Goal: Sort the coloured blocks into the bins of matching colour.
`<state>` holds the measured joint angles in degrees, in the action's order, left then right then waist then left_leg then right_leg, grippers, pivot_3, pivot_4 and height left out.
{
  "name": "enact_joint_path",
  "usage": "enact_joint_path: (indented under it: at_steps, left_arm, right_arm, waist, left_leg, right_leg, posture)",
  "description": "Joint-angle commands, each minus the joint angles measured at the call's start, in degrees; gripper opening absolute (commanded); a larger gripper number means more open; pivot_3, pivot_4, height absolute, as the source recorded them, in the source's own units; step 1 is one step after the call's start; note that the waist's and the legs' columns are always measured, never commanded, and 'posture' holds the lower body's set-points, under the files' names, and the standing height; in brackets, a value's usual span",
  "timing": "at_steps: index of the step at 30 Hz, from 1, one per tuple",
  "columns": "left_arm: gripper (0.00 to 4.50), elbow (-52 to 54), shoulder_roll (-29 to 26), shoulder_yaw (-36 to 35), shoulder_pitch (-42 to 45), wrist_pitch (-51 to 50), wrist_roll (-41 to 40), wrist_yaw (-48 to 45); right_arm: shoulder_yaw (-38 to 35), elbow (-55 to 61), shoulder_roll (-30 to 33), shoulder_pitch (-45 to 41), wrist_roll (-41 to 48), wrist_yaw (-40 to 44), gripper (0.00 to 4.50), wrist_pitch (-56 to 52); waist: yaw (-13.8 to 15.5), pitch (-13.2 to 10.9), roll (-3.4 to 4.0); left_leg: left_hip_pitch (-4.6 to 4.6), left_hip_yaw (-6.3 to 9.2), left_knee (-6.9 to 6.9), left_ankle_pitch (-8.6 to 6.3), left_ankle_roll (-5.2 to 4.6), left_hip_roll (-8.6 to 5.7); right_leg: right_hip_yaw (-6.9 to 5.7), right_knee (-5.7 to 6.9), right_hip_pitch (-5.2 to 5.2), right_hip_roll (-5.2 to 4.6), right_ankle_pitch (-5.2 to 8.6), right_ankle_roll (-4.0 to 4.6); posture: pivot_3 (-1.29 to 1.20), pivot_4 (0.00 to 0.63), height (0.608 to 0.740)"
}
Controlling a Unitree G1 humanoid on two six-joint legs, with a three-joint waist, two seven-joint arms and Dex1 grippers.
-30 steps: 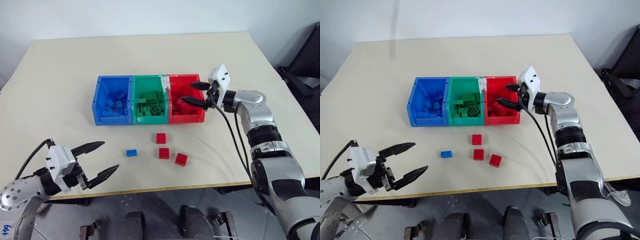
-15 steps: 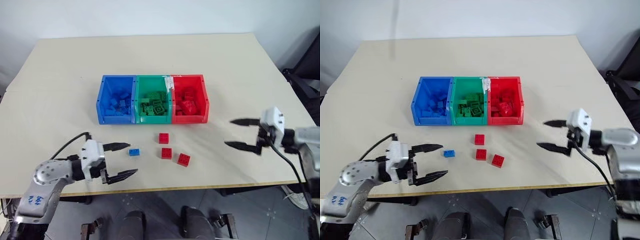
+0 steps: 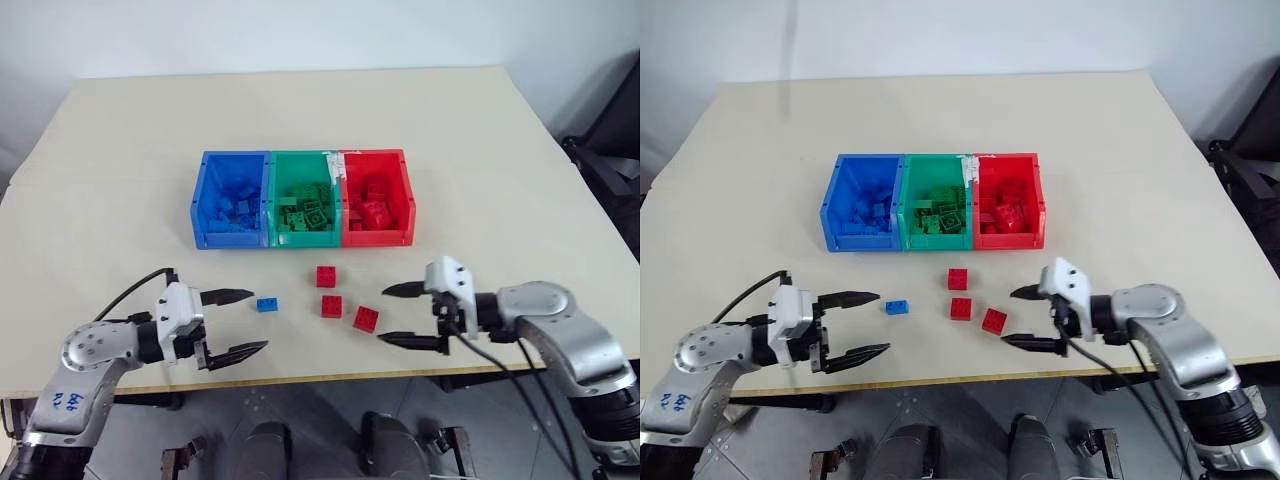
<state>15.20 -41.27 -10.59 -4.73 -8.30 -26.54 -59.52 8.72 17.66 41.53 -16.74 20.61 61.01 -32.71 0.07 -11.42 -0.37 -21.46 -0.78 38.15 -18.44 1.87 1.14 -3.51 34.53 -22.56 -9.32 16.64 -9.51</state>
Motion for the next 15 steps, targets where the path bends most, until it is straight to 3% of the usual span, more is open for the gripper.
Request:
enact_joint_path:
  at_steps: [1,2,5,12,15]
  left_arm:
    - [4.5,3.6,-0.5,-4.2,-4.4,1.0,-0.9,0.6]
    - [4.5,4.3,-0.4,-5.0,-5.7,0.9,-1.0,0.9]
    - [4.5,7.1,0.2,-7.0,-9.3,0.6,-1.5,2.1]
    - [4.5,9.5,1.7,-8.1,-10.9,1.0,-2.0,4.3]
    - [4.5,9.8,2.5,-8.7,-10.6,1.4,-1.9,5.4]
  right_arm:
    - [3.8,0.6,-1.5,-0.6,-4.7,-4.3,4.42,0.9]
    - [4.7,0.0,-2.1,-1.0,-5.8,-5.1,4.42,1.4]
    - [6.1,-1.4,-2.8,-2.7,-7.3,-5.5,3.79,1.7]
    - [3.0,-5.4,-3.2,-8.1,-4.7,-2.1,1.49,3.6]
    - [-1.1,-9.5,-6.8,-13.5,-0.9,-2.6,1.47,4.1]
  waist:
    - [0.2,0.0,-0.01]
    - [0.1,0.0,-0.03]
    - [-0.1,0.0,-0.07]
    - [-0.1,0.0,-0.07]
    - [-0.4,0.0,-0.07]
  left_leg:
    - [-0.02,0.02,0.01,-0.01,-0.02,-0.02]
    - [-0.02,0.02,0.03,-0.03,-0.03,-0.01]
    - [-0.01,0.02,0.02,-0.05,-0.02,0.0]
    - [0.0,0.02,0.01,-0.05,-0.03,0.0]
    - [0.0,0.0,0.02,-0.05,-0.03,0.01]
  right_leg:
    - [0.0,-0.01,0.01,0.0,0.0,0.0]
    - [0.0,-0.01,0.01,0.0,0.0,0.0]
    - [0.0,-0.01,0.01,0.01,0.0,0.01]
    - [0.0,-0.01,0.01,0.01,0.0,0.01]
    - [0.0,0.02,0.0,0.01,0.0,0.01]
  posture:
    - [0.0,0.15,0.74]
    - [0.0,0.15,0.74]
    - [0.0,0.15,0.74]
    - [0.0,0.15,0.74]
    - [0.0,0.15,0.74]
